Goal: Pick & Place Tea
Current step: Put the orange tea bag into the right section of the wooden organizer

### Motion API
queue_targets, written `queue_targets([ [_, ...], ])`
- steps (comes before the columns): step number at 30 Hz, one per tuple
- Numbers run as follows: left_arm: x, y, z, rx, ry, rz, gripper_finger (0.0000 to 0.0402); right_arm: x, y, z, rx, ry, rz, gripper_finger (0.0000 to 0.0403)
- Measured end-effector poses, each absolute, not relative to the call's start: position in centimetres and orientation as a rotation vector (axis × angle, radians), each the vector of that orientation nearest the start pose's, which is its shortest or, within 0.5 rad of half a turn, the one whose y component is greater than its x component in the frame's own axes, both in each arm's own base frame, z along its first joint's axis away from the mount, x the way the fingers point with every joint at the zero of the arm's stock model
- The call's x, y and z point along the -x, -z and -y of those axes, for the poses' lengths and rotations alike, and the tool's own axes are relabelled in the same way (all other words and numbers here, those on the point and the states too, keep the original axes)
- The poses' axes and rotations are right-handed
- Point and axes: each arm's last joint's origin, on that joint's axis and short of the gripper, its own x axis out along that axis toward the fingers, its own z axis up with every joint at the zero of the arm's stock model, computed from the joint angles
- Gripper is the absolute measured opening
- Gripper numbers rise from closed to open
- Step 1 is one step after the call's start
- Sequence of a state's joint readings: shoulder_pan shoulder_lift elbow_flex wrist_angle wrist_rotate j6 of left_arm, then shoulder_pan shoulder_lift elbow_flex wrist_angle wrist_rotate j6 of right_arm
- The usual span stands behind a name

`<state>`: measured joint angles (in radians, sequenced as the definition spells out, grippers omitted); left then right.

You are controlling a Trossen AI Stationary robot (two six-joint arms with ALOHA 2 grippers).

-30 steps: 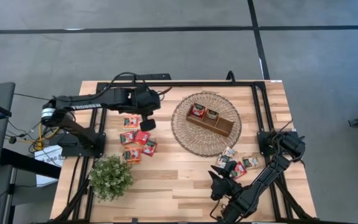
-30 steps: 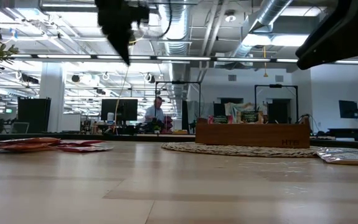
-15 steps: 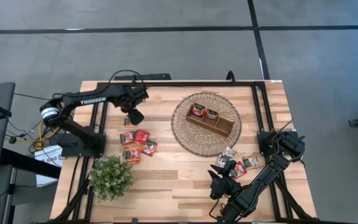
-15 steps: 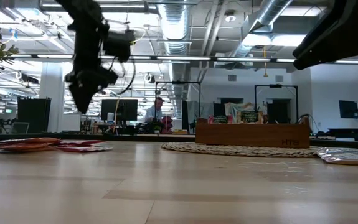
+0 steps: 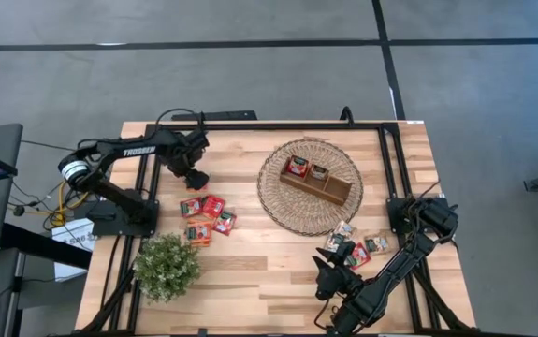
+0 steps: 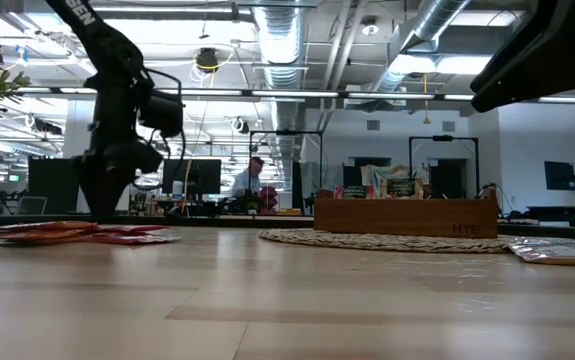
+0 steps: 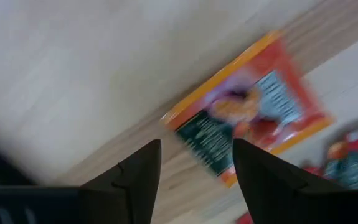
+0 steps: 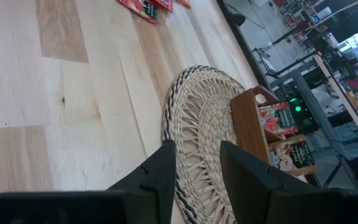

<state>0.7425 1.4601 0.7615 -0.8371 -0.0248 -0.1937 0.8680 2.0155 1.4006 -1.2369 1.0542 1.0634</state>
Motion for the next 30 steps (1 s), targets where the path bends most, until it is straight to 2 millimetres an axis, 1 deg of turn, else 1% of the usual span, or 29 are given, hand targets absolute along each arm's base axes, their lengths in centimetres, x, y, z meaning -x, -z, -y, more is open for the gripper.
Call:
queue_targets([
  [5,-16.5,-15.1,-15.0,0.727,-0.745,-1.338,0.0193,-24.3,-17.1,-24.7,0.550,0.591,-0.771,0.0116],
  [8,-16.4,-14.6,-15.0,0.729,-0.760,-1.352,0.0193,-24.3,-17.1,-24.7,0.550,0.591,-0.771,0.0116],
  [12,-16.3,-14.6,-15.2,0.685,-0.820,-1.360,0.0193,-24.3,-17.1,-24.7,0.550,0.591,-0.771,0.0116],
  [20,-16.2,-14.6,-15.2,0.678,-0.848,-1.366,0.0193,-24.3,-17.1,-24.7,0.550,0.591,-0.771,0.0116],
  [27,-15.4,-13.9,-15.8,0.728,-0.875,-1.367,0.0192,-24.3,-17.0,-24.8,0.543,0.590,-0.770,0.0116],
  [30,-15.4,-13.7,-16.1,0.739,-0.867,-1.359,0.0192,-24.3,-17.0,-24.8,0.541,0.589,-0.771,0.0116],
])
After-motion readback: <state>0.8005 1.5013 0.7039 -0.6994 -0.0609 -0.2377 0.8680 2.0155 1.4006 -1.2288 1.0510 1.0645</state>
